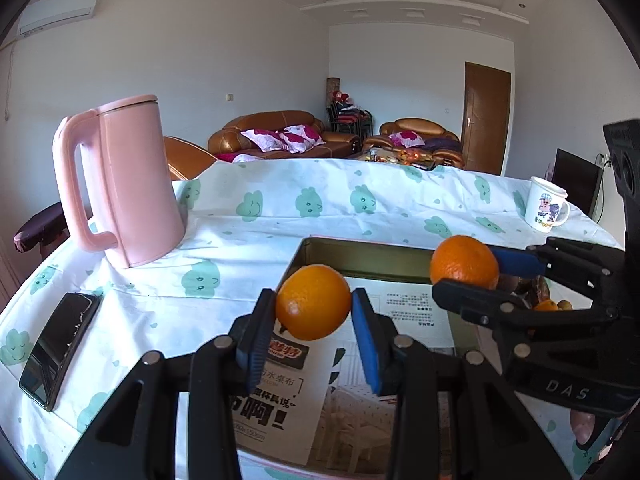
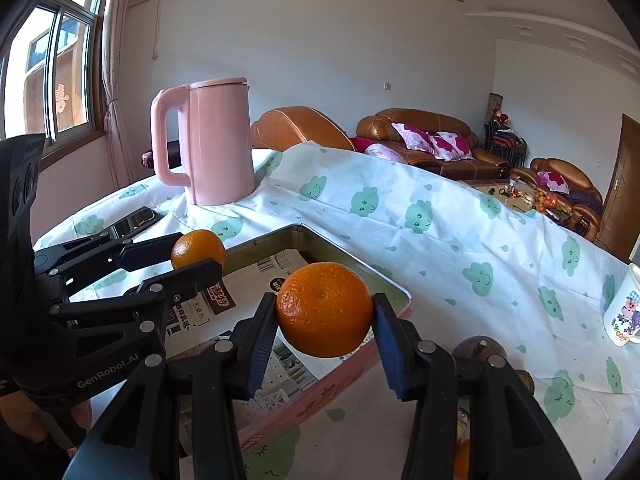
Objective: Organize fruits
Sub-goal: 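Lower both oranges into the tin box and open both tools, then move both open tools back to the fruit cluster, then grasp the cut purple-white fruit piece with the left tool while the right grasps the round brown cake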
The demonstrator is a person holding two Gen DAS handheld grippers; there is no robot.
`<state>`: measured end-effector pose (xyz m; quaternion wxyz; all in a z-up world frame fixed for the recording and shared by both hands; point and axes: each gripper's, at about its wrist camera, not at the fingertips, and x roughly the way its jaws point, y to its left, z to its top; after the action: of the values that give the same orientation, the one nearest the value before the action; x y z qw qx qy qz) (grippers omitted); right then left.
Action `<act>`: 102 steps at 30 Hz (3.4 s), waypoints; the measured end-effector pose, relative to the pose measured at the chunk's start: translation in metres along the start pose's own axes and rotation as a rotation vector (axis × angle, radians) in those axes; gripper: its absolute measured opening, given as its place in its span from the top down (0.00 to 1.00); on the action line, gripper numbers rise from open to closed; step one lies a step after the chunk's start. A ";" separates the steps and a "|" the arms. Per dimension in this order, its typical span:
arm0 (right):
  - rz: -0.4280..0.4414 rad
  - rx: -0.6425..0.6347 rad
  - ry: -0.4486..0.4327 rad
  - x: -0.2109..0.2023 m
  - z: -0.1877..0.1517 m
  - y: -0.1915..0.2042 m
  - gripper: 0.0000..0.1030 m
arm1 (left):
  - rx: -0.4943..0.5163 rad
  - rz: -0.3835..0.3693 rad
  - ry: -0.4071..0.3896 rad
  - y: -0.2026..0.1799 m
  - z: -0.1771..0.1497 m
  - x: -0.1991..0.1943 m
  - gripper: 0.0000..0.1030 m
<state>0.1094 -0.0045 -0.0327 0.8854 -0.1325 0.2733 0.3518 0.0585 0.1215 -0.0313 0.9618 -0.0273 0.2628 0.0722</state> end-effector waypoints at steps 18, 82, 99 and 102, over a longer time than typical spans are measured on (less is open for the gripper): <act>0.029 0.006 0.119 0.031 -0.005 0.014 0.47 | -0.016 0.042 0.048 0.009 0.001 0.010 0.35; -0.218 0.296 0.076 -0.089 -0.111 -0.109 0.64 | 0.192 -0.272 0.329 -0.181 -0.005 0.070 0.61; -0.279 0.226 -0.070 -0.111 -0.112 -0.095 0.64 | 0.154 -0.322 0.065 -0.167 0.000 0.011 0.61; -0.288 0.217 -0.094 -0.115 -0.112 -0.093 0.64 | 0.150 -0.324 0.040 -0.166 -0.002 0.003 0.61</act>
<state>0.0608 -0.1819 -0.0543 0.9475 -0.0575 0.2464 0.1955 0.0856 -0.0422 -0.0326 0.9546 0.0012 0.2789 -0.1043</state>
